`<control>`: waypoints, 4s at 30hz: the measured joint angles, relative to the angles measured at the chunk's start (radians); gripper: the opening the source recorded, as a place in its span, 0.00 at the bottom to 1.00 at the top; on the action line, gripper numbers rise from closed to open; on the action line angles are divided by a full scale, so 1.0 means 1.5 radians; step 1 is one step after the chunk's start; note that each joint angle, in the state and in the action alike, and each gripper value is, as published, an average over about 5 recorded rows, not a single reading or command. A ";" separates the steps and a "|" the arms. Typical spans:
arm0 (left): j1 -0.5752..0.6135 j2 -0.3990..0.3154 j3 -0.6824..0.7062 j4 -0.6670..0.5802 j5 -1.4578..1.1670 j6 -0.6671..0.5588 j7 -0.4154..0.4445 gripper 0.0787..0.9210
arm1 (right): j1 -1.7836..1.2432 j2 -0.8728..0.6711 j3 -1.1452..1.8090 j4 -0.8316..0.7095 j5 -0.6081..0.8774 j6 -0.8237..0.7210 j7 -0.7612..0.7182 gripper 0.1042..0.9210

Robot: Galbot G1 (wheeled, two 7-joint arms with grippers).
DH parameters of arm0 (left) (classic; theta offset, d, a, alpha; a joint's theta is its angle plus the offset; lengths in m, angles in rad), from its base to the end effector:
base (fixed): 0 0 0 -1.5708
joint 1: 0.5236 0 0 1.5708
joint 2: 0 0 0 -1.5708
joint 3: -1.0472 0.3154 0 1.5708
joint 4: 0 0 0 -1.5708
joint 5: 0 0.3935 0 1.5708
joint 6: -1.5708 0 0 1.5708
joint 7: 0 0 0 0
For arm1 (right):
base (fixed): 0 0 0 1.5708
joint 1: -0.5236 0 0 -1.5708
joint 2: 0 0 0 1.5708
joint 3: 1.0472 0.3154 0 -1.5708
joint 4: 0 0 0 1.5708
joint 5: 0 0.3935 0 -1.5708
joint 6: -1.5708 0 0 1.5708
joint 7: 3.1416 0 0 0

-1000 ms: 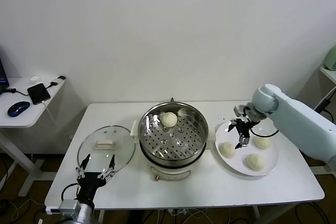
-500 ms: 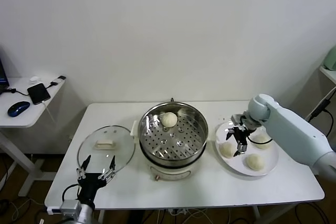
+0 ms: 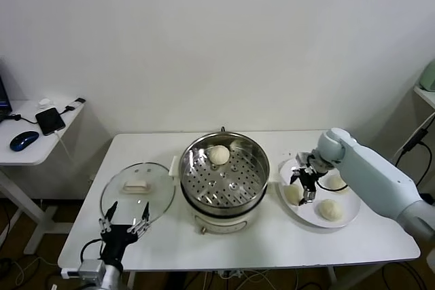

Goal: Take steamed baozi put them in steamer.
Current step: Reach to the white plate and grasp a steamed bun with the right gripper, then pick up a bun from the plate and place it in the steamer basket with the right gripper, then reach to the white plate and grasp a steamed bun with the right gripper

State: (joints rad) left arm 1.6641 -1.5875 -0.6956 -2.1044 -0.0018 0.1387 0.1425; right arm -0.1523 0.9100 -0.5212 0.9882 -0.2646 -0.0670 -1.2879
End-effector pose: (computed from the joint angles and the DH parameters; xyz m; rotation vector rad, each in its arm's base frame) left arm 0.2050 0.0560 -0.2879 0.0248 -2.9138 -0.0747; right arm 0.5669 -0.1021 -0.2431 1.4289 -1.3112 1.2256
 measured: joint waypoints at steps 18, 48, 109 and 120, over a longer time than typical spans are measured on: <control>-0.007 -0.001 0.009 0.001 0.003 -0.001 0.000 0.88 | 0.023 -0.028 -0.007 0.023 0.021 -0.022 -0.006 0.41; -0.045 0.015 0.002 -0.019 0.021 0.027 -0.007 0.88 | 0.578 0.029 -0.524 0.187 0.493 -0.302 0.014 0.50; -0.040 0.016 0.017 -0.054 -0.028 0.053 0.007 0.88 | 0.556 0.114 -0.512 0.218 0.445 -0.445 0.052 0.88; -0.024 0.012 0.024 -0.058 -0.045 0.060 0.014 0.88 | 0.437 -0.133 -0.385 0.310 0.287 -0.319 -0.029 0.88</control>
State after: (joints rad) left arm 1.6284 -1.5695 -0.6594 -2.1912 -0.0688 0.2288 0.1633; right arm 0.5039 0.7109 -1.0989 1.4527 0.1666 -0.5462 -1.3311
